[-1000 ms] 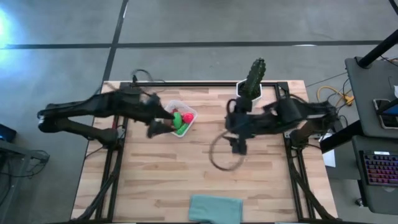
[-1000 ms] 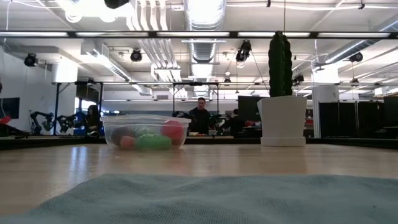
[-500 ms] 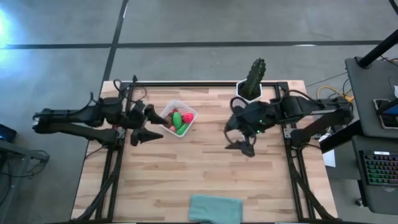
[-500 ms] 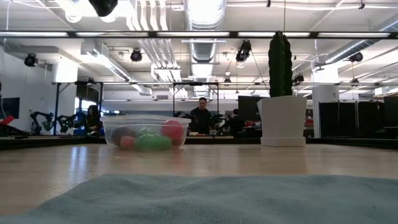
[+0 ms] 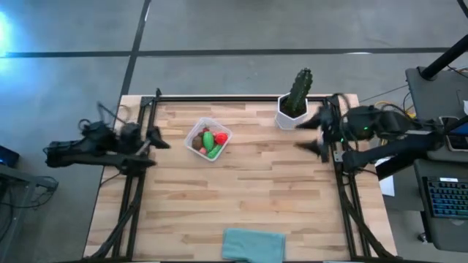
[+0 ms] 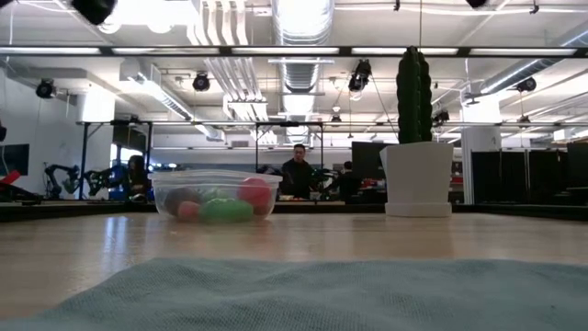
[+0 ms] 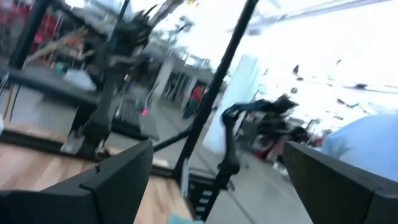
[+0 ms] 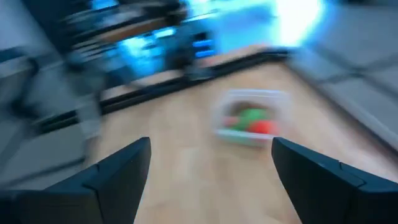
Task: Pick and placing Produce into tupperware
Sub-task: Return to Home Position
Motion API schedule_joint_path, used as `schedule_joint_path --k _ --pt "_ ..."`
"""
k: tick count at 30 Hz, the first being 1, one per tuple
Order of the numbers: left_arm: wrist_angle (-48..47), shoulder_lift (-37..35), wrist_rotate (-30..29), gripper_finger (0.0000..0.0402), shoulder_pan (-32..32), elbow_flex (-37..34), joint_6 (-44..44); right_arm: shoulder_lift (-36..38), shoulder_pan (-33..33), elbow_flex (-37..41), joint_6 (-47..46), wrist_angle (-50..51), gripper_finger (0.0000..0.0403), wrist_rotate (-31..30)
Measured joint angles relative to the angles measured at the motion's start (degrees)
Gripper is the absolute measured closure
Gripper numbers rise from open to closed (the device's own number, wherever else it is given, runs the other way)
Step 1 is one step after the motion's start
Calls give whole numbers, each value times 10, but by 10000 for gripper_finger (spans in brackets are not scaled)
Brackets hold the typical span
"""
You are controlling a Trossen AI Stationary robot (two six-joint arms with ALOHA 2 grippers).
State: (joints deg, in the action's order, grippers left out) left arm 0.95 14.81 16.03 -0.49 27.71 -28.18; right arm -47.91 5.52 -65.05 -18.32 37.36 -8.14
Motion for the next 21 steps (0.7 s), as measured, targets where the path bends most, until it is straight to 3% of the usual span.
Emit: schedule_joint_path --k 2,4,7,12,16,21 --pt "-30 -43 0 56 0 -6 0 33 -1 19 -36 21 77 -63" --pt "-41 -83 -3 56 0 -16 3 67 -1 44 -78 21 77 -69" --pt "-51 -136 -10 56 0 -43 28 114 0 98 -45 -43 77 -2" --pt "-45 -118 -8 56 0 -41 67 191 0 214 17 -212 77 136" --pt "-89 -104 -16 56 0 -49 77 246 0 306 18 -289 77 141" --pt "-102 -111 -15 56 0 -51 75 311 0 395 -11 -309 77 125"
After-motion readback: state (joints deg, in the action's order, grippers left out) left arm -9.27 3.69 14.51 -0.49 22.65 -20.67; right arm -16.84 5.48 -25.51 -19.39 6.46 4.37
